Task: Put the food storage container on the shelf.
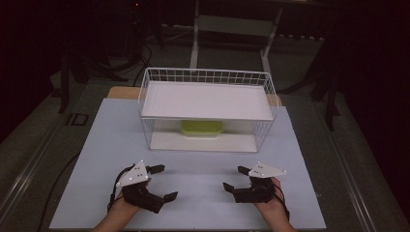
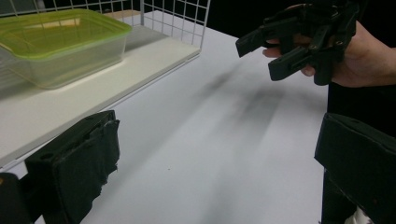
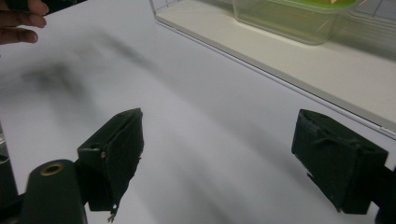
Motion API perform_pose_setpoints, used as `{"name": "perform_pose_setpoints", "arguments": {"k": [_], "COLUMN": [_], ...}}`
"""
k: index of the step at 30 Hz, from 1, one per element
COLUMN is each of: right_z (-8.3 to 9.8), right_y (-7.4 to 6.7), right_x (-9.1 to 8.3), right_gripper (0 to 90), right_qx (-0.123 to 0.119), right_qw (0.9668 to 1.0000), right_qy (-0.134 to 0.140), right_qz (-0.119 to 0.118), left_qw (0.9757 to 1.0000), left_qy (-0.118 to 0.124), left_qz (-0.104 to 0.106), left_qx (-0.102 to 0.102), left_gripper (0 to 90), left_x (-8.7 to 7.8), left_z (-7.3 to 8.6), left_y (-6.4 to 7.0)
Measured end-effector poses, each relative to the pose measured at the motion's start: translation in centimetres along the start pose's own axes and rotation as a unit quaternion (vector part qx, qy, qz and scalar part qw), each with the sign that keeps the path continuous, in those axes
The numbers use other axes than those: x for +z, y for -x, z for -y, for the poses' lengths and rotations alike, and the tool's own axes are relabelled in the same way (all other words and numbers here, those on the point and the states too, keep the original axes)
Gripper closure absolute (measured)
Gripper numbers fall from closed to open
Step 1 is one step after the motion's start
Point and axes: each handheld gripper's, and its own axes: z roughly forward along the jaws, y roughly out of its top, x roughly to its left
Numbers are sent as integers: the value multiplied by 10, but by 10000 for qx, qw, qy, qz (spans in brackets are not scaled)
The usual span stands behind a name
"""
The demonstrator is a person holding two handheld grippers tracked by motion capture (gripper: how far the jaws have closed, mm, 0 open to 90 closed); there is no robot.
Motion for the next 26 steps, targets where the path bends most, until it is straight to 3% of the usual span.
{"name": "perform_pose_setpoints", "arguments": {"k": [8,26], "right_z": [2,1], "right_y": [5,7], "right_x": [1,1], "right_gripper": [187,185], "right_qx": [-49,-80], "right_qw": [9999,9999], "right_qy": [-101,38], "right_qz": [122,47], "left_qw": [10000,10000], "left_qy": [-40,28], "left_qz": [-21,-12], "left_qx": [-23,-62], "left_gripper": [5,5], "left_x": [2,3], "left_z": [4,8], "left_y": [-4,-7]}}
